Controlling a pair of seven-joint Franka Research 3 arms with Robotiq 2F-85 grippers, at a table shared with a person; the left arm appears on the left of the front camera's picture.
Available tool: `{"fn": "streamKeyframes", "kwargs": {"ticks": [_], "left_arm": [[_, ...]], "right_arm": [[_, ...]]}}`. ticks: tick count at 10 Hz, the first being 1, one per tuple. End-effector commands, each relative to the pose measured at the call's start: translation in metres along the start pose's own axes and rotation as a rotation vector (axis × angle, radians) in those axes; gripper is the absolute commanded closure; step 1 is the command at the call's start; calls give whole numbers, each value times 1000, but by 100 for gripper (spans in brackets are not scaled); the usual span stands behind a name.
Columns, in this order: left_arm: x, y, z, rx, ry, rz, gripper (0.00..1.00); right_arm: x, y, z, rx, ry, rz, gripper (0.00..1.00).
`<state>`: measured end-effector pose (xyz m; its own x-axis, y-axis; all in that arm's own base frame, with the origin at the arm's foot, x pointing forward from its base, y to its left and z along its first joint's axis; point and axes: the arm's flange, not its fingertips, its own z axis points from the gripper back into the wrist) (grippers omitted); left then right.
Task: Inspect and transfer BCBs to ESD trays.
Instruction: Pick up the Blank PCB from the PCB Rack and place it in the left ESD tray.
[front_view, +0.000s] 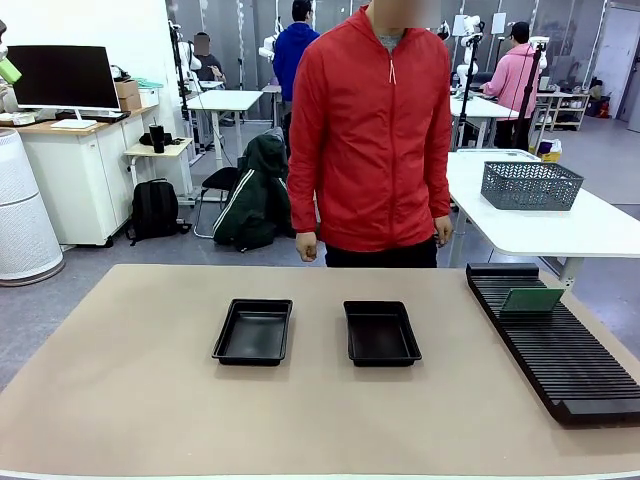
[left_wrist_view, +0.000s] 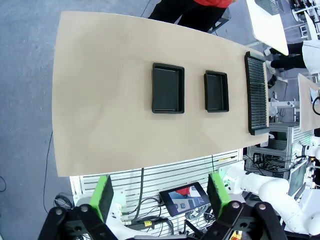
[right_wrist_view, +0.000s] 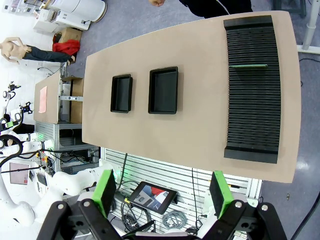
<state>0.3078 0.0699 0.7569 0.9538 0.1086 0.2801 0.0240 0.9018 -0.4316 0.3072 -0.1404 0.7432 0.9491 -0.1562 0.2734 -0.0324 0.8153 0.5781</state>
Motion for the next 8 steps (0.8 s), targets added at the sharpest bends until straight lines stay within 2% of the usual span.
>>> {"fn": "streamKeyframes", "kwargs": {"ticks": [1,8], "left_arm": [[-1,0,0,0,-2,2,0],[-1,0,0,0,-2,2,0]], "right_arm": [[0,0,0,2,-2,4,0],[0,0,0,0,0,0,0]]}}
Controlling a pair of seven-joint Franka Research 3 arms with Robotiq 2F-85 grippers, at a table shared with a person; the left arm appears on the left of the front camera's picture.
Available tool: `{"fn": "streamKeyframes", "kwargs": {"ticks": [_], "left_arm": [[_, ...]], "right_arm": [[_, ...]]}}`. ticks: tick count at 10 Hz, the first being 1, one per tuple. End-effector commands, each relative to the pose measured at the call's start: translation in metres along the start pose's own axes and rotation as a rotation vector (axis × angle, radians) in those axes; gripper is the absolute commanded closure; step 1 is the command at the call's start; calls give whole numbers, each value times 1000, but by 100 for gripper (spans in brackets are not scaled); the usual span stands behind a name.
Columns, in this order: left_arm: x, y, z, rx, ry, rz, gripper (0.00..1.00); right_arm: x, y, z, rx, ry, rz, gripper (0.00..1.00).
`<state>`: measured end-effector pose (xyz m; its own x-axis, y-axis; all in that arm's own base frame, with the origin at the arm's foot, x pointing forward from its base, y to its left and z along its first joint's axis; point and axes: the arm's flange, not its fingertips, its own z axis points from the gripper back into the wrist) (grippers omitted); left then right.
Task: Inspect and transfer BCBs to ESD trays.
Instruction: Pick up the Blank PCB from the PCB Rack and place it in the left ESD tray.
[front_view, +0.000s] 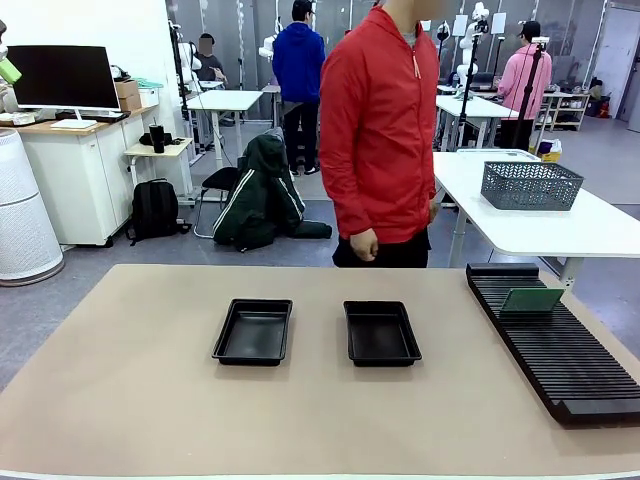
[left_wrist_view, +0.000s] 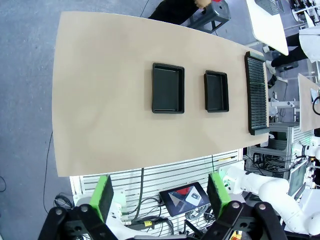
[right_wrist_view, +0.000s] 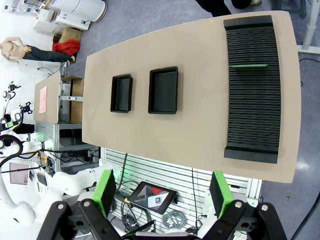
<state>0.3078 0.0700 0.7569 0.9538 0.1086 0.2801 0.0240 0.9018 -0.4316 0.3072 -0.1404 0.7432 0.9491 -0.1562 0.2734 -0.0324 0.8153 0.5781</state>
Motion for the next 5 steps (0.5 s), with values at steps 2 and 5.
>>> {"fn": "streamKeyframes", "kwargs": {"ticks": [2,5], "left_arm": [[-1,0,0,0,-2,2,0],[-1,0,0,0,-2,2,0]], "right_arm": [[9,-4,-18,-148,6,197,0],[34,-31,-68,-318,150,522,0]]}}
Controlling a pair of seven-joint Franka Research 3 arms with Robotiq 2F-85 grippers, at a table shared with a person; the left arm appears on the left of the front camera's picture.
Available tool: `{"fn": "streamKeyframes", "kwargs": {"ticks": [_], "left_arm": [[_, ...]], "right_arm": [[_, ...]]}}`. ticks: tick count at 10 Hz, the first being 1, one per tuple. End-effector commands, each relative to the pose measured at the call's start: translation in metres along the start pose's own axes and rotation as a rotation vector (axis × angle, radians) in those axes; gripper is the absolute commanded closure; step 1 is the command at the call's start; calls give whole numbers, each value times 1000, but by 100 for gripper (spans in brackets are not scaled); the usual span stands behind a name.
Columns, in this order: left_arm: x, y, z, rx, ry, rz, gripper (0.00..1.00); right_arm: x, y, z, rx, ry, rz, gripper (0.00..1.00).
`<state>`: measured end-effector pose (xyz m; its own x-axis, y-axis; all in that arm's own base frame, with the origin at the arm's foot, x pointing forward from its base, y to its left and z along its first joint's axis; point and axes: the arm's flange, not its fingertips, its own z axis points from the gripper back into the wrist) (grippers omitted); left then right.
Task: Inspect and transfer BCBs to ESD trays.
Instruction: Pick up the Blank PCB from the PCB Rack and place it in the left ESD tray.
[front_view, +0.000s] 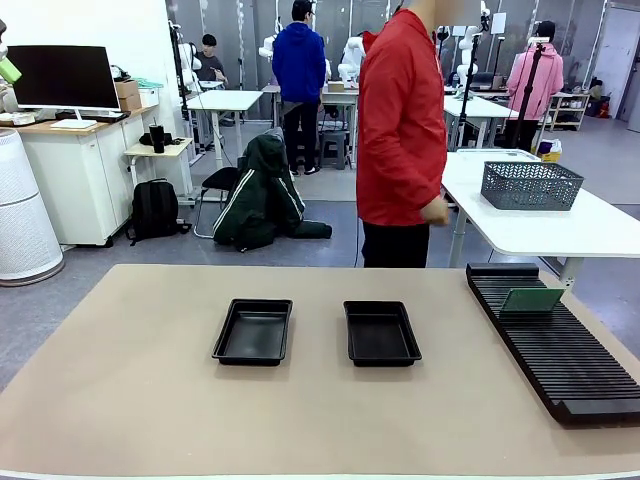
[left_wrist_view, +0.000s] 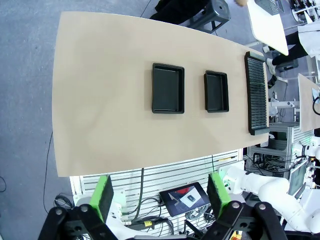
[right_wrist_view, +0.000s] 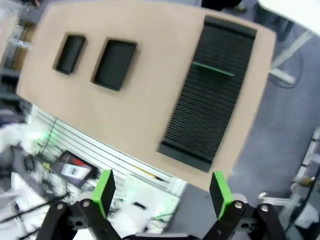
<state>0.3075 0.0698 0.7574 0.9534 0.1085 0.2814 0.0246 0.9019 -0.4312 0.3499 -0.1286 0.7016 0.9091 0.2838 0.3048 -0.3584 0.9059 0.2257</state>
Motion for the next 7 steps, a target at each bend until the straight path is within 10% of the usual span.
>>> {"fn": "streamKeyframes", "kwargs": {"ticks": [1,7], "left_arm": [[-1,0,0,-1,-1,3,0],[-1,0,0,-1,-1,3,0]], "right_arm": [[12,-16,-39,-135,11,217,0],[55,-42,-153,-353,244,991,0]]}}
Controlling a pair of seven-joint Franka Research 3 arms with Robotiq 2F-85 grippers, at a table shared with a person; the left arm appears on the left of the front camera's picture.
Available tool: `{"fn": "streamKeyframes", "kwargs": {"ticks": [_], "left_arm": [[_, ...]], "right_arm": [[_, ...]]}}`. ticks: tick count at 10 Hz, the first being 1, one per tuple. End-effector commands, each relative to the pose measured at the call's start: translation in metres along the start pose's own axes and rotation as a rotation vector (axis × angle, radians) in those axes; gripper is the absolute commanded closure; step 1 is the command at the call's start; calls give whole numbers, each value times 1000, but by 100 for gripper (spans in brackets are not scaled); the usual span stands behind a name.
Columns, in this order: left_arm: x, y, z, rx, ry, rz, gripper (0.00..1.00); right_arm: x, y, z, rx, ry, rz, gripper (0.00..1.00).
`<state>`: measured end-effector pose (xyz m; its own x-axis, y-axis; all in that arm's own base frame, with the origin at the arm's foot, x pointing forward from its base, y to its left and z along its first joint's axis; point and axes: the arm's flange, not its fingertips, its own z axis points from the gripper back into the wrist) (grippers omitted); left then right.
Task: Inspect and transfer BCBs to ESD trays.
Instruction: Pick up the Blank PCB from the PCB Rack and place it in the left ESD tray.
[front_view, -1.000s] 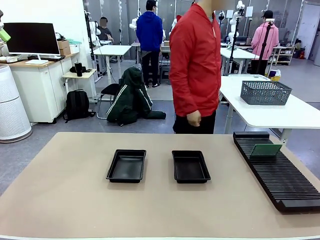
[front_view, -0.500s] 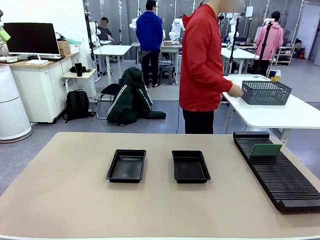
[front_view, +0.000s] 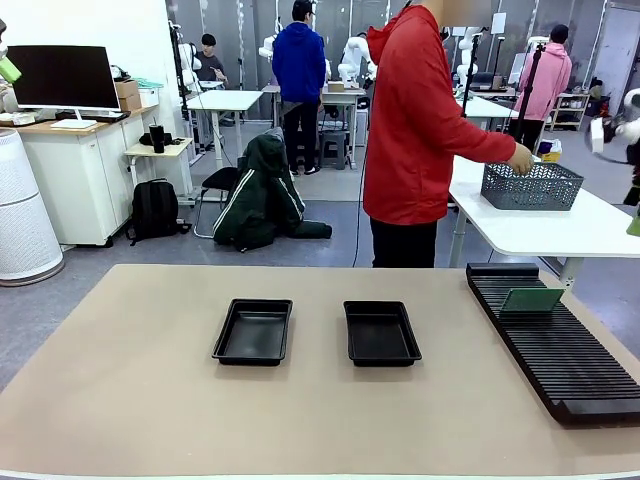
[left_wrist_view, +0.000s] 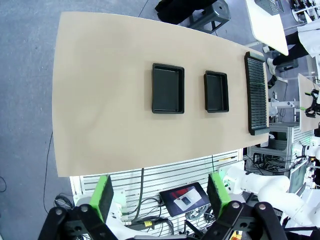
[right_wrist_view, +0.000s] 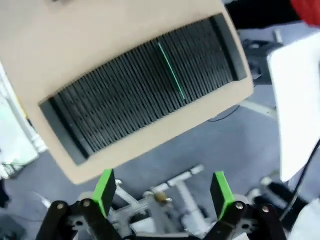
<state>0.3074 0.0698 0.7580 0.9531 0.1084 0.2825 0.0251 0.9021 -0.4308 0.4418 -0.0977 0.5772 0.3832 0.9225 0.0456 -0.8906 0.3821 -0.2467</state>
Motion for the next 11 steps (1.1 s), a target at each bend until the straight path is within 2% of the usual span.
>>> {"fn": "streamKeyframes", "kwargs": {"ticks": [1,2,5,9,11], "left_arm": [[-1,1,-1,-1,0,4,0],[-1,1,-1,-1,0,4,0],[-1,1,-1,-1,0,4,0],[-1,1,-1,-1,0,4,0],[-1,1,-1,-1,0,4,0]], "right_arm": [[4,-9,-27,-78,12,209,0],[12,-13,-43,-79,1,280,0],[26,-34,-97,-35,-65,354,0],[45,-42,-161,11,-129,394,0],[49,-42,-180,15,-125,392,0]]}}
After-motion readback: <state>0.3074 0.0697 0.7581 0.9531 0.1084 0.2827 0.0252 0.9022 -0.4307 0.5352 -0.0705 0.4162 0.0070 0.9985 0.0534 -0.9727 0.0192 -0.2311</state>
